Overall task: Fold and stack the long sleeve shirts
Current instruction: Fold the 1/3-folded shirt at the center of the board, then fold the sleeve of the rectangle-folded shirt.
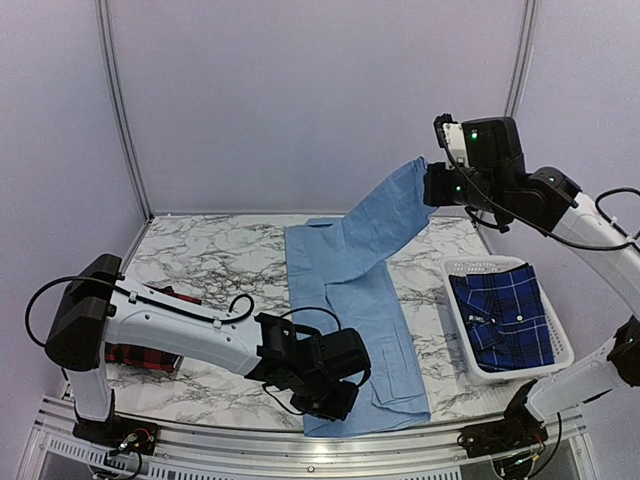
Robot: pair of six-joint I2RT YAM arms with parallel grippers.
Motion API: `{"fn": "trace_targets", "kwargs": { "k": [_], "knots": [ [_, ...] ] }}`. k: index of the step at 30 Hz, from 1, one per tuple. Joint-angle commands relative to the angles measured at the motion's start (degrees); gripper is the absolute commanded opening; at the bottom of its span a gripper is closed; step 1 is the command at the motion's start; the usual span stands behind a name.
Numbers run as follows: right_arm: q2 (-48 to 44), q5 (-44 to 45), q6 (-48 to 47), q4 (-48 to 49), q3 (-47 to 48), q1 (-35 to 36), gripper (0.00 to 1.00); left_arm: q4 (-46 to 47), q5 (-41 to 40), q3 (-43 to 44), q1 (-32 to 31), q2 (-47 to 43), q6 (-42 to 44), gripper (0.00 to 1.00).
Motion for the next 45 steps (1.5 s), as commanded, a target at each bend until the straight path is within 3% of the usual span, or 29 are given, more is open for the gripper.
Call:
{"fn": "trace_targets", "kwargs": {
  "k": [1, 12, 16, 20, 23, 31, 35, 39, 45],
  "knots": [
    [-2.35, 0.00, 0.30, -1.48, 1.96, -0.20, 0.00, -1.60, 1.55, 1.72, 0.09, 1.36, 1.57, 0.00],
    [-3.55, 0.33, 0.01, -2.02, 1.41, -0.22, 0.00, -1.45, 2.18, 2.34, 0.09, 1.26, 2.23, 0.01],
    [-3.30, 0.00, -0.03, -2.42, 1.05, -0.26, 0.00, -1.48, 2.45, 1.92, 0.09, 1.05, 2.37, 0.13],
    [-3.99, -0.82, -0.11, -2.81, -0.53, -0.12, 0.00, -1.46, 0.20, 0.50, 0.22, -2.37, 1.55, 0.41],
    [-4.98, -2.93, -0.73, -2.64, -2.46, -0.16, 0.00, -1.47, -1.18, -0.30, 0.97, -6.31, 1.26, 0.53],
    [-10.56, -11.54, -1.75, 0.71, -11.47, 5.19, 0.00, -1.43, -8.04, -5.81, 10.09, -20.30, -1.66, 0.55],
    [-12.63, -15.25, -1.04, 1.72, -15.21, 9.04, 0.00, 0.48, -9.80, -9.75, 17.81, -25.47, -3.12, 0.49],
    [-14.26, -19.29, -0.37, 1.92, -19.03, 11.56, 0.00, 3.13, -8.05, -12.82, 23.47, -27.15, -3.35, 0.45],
    [-13.00, -23.97, 1.70, 1.86, -25.20, 15.68, 0.00, 5.75, -6.20, -13.29, 27.05, -25.32, -2.23, 0.45]
  ]
}}
